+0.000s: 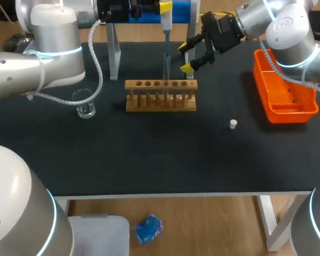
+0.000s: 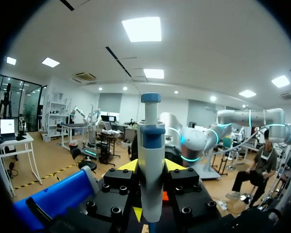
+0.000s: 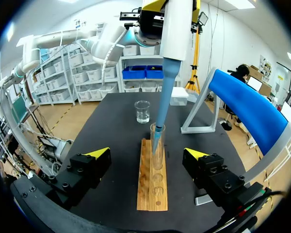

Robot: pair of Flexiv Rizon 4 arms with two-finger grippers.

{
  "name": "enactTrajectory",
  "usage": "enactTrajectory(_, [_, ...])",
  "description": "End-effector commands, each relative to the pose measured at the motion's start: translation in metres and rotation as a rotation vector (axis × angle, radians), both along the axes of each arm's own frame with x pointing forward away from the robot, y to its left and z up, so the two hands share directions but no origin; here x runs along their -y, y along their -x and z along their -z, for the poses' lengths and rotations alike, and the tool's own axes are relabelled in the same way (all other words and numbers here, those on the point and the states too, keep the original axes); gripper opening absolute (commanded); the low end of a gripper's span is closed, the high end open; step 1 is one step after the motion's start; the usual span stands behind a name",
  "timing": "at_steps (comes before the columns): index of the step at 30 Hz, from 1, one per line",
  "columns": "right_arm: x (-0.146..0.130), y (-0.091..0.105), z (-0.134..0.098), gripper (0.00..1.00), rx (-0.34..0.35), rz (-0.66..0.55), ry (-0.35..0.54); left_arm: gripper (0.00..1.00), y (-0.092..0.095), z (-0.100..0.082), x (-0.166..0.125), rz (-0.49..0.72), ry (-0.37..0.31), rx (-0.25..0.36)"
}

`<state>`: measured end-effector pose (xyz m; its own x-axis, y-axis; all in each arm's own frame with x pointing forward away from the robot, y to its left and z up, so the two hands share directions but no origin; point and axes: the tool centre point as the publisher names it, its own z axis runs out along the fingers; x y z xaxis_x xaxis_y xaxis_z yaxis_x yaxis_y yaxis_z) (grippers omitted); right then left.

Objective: Invert the test tube, pick up the pipette, mount the tip to pipette, aspirate from beaker and dispense into the tube, eject the tip, return the pipette, and cap with the stopper.

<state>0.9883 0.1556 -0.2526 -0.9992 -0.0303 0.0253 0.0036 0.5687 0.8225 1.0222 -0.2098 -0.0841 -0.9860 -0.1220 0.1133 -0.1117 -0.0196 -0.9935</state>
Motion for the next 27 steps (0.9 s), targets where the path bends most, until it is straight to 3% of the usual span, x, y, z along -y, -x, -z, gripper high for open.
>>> enactTrajectory(1, [0.0005,-0.0008,-0.0003,1.0,-0.002,-0.002,0.002,0.0,0.0004,0.0018,0.0007,-0.001,0.002,0.002])
enactTrajectory(27, [0.0005,-0.0008,-0.0003,1.0,-0.002,-0.002,0.002,0.0,0.0064,0.0069,0.001,-0.018,-0.007,0.009])
